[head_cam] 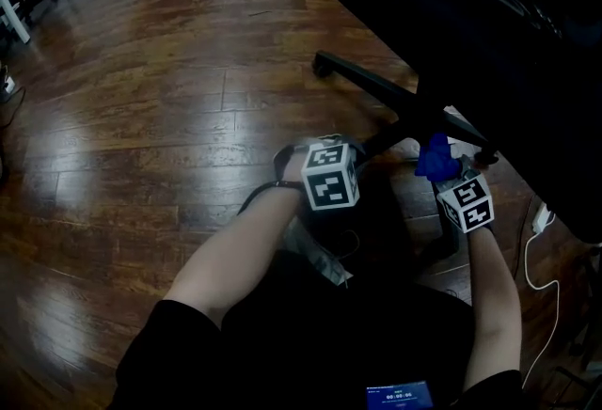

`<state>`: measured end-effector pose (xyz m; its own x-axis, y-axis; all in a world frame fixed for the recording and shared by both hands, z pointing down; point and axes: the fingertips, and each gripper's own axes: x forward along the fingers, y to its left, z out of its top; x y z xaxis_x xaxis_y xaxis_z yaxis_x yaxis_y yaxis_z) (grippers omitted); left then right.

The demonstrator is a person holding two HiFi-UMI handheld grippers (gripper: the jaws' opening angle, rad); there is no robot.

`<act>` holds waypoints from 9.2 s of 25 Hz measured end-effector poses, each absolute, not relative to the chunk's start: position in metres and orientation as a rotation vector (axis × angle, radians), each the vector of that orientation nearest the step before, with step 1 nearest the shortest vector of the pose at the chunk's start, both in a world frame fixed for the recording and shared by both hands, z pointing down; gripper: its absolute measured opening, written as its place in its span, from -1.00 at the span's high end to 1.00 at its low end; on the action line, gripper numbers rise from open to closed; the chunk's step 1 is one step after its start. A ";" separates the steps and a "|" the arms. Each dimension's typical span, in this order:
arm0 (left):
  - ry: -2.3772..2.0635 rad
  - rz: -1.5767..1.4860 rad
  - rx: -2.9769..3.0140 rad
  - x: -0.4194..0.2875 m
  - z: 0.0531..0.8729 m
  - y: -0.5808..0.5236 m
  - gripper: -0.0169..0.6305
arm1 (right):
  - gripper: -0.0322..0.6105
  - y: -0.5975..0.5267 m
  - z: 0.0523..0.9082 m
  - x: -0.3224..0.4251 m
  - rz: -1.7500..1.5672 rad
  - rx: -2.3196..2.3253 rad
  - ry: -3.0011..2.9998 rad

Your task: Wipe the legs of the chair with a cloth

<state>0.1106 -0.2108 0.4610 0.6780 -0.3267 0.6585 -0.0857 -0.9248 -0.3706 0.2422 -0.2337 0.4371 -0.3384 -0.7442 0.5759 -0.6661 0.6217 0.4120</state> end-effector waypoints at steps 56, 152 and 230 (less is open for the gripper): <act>0.362 -1.174 -2.523 0.113 0.461 -0.209 0.95 | 0.65 -0.096 0.472 0.269 0.109 0.891 -2.195; 0.258 -1.199 -2.475 0.114 0.460 -0.202 0.95 | 0.65 -0.256 0.421 0.244 0.028 1.201 -2.175; 0.319 -1.193 -2.528 0.114 0.461 -0.204 0.95 | 0.65 -0.213 0.441 0.248 0.005 1.082 -2.146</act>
<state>0.1142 -0.2040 0.4612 0.6250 -0.3353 0.7050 -0.0616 -0.9215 -0.3836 0.2478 -0.2131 0.4415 -0.3868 -0.6979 0.6028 -0.7004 0.6475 0.3003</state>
